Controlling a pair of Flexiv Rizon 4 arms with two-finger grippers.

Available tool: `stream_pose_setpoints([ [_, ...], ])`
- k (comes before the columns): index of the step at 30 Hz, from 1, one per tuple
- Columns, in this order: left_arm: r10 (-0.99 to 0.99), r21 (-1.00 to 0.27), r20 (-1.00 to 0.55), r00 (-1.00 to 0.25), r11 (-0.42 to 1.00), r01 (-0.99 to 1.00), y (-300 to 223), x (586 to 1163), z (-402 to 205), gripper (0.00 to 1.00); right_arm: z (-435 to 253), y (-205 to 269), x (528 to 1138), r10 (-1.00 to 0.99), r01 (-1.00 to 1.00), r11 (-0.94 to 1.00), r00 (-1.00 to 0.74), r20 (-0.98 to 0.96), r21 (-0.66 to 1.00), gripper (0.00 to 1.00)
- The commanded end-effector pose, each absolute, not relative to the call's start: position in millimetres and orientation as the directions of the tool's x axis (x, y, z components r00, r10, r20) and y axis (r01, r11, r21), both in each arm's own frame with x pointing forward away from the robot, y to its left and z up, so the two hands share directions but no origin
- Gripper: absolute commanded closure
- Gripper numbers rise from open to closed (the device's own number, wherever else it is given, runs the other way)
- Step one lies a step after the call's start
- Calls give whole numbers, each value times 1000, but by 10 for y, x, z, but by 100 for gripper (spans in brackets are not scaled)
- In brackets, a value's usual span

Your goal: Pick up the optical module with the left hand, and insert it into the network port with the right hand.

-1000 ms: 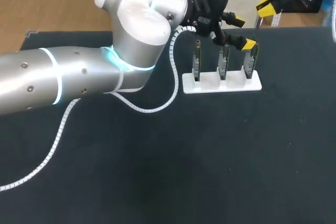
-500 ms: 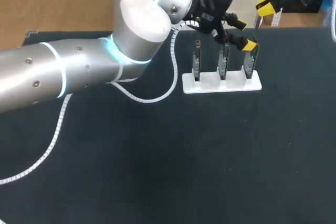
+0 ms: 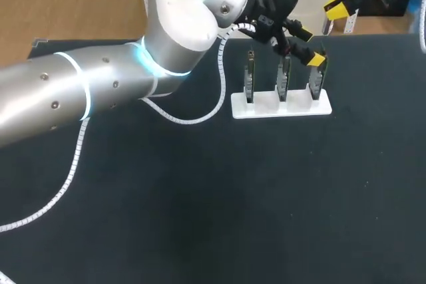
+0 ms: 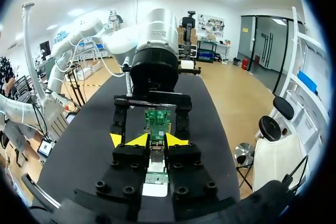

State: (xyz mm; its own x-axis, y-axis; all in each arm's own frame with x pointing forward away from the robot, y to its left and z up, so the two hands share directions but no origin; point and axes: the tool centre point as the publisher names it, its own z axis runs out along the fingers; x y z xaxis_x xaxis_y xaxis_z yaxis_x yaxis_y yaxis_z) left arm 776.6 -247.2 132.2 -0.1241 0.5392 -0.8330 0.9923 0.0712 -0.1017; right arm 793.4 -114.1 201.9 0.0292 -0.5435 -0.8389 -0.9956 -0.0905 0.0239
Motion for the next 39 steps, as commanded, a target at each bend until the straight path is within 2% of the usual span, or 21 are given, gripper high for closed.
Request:
stream_pose_setpoints([
  [1,541,-101,-832,-126,76,992,-2446,7737,1315,0,2017,-1144,7938,-543,-996,-91,27,-839,26,100],
  [39,551,-116,-823,-136,71,991,-2422,7624,1273,0,2035,-1126,7880,-544,-996,-89,33,-838,18,100],
])
